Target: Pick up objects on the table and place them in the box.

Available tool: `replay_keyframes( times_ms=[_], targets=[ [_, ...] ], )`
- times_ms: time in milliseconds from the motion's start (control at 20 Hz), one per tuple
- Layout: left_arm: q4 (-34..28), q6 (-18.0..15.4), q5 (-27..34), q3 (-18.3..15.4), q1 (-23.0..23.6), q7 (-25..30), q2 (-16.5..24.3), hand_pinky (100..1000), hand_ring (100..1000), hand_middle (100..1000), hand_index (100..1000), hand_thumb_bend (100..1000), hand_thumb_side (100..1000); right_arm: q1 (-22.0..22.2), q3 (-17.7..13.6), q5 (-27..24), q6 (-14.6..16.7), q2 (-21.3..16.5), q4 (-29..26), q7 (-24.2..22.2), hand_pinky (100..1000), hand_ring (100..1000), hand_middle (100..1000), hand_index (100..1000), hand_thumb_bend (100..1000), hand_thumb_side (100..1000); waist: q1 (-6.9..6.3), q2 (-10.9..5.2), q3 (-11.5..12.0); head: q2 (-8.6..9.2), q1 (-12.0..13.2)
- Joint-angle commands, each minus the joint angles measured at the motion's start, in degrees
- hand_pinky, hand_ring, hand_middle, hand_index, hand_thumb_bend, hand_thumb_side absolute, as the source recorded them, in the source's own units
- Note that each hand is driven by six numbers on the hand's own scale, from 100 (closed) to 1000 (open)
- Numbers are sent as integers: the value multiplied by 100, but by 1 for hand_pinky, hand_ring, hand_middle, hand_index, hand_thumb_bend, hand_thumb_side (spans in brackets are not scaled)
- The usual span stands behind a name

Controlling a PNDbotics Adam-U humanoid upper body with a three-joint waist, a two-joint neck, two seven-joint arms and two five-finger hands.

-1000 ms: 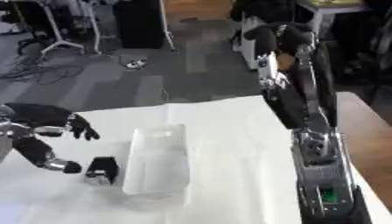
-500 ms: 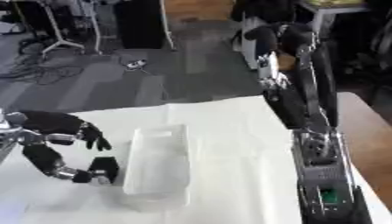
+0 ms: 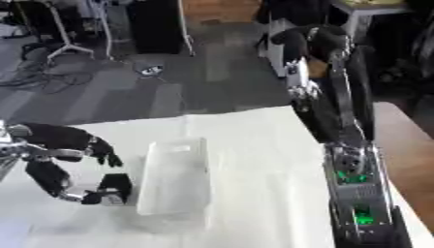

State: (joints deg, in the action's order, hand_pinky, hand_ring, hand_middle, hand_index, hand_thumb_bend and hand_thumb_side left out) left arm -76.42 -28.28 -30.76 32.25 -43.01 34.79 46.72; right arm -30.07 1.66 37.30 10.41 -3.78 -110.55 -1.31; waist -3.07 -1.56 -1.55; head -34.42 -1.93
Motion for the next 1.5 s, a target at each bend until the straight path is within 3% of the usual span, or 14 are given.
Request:
replay_keyframes(
  times_ms=[50, 450, 750, 1200, 1300, 1500],
  targets=[
    [97, -265, -336, -87, -39, 67, 26, 750, 732, 756, 904, 407, 904, -101, 10, 15, 12, 14, -52, -13, 317, 343, 365, 638, 116, 968, 6, -51, -1, 18, 53],
    [401, -561, -1087, -111, -66, -365, -97, 754, 739, 766, 896, 478, 876, -102, 9, 21, 11, 13, -48, -12, 317, 343, 365, 638, 117, 970, 10, -53, 5, -6, 46],
    [554, -730, -1755, -169, -84, -1051, -205, 718, 701, 735, 879, 496, 799, -103, 9, 22, 12, 23, -49, -11, 318, 343, 365, 637, 118, 971, 18, -50, -1, 4, 43],
    [850, -592, -2272, -267, -49, -2055, -360, 637, 616, 674, 838, 417, 769, -105, 14, 8, 15, 38, -51, -16, 317, 342, 365, 638, 118, 973, 30, -42, -18, 17, 60],
    [941, -523, -2312, -302, -29, -2218, -415, 624, 607, 664, 830, 332, 786, -105, 14, 3, 16, 44, -53, -17, 317, 342, 364, 638, 118, 974, 35, -38, -24, 31, 66],
    [1145, -450, -2382, -330, -6, -2419, -534, 608, 595, 652, 818, 277, 821, -105, 17, -3, 17, 54, -57, -23, 317, 342, 364, 638, 119, 975, 39, -35, -32, 39, 78]
  ],
)
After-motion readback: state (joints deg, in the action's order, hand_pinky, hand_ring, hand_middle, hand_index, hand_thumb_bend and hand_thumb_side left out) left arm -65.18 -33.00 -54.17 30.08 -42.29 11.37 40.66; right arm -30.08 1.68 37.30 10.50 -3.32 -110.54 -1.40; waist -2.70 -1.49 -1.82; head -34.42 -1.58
